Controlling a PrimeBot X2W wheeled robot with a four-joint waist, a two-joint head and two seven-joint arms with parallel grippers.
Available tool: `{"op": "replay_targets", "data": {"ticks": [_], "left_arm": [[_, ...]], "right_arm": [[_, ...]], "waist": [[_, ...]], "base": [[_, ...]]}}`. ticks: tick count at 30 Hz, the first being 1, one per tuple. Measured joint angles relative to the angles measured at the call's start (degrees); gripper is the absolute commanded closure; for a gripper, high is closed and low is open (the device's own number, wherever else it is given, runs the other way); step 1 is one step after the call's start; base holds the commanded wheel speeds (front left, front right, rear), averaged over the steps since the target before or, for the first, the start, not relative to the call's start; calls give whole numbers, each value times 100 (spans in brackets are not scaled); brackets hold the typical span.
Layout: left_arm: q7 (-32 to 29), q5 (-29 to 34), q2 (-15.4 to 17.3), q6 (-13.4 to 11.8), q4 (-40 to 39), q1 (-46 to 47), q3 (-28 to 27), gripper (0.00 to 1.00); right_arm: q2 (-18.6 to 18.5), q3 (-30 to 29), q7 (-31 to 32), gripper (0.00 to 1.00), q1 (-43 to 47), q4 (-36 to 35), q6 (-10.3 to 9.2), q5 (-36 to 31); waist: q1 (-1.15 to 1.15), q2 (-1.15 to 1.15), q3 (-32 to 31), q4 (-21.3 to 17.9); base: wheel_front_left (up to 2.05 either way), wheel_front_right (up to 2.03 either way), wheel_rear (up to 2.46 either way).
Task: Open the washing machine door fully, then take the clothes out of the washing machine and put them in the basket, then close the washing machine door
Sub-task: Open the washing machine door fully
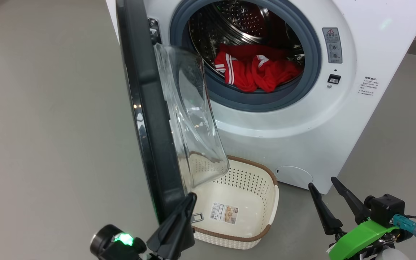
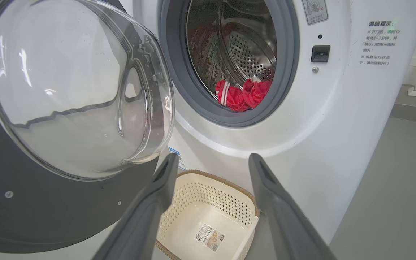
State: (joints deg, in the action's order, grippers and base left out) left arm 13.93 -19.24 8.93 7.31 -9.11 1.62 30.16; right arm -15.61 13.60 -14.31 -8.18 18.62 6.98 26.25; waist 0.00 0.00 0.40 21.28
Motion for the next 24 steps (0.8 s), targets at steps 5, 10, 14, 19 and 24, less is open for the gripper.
{"op": "replay_targets", "data": {"ticks": [5,10,14,19,24], "left_arm": [[-204,-236,56,0,253,13,188,100],[-371,-376,122,0,481,29,254,100],[-449,-421,126,-4,558,31,265,100],[-476,-541,92,-7,637,34,259,100],[-476,-591,58,-10,722,48,246,100]], "right_arm": [[-1,9,0,0,0,-1,0,0],[0,34,0,0,1,-1,0,0],[0,42,0,0,1,-1,0,1],[3,45,0,0,1,-2,0,1],[8,46,0,0,1,-5,-1,1]], "waist": [[0,0,-8,19],[0,0,-30,39],[0,0,-54,54],[0,0,-76,98],[0,0,-82,119]], "base": [[0,0,0],[0,0,0],[0,0,0],[0,0,0],[0,0,0]]}}
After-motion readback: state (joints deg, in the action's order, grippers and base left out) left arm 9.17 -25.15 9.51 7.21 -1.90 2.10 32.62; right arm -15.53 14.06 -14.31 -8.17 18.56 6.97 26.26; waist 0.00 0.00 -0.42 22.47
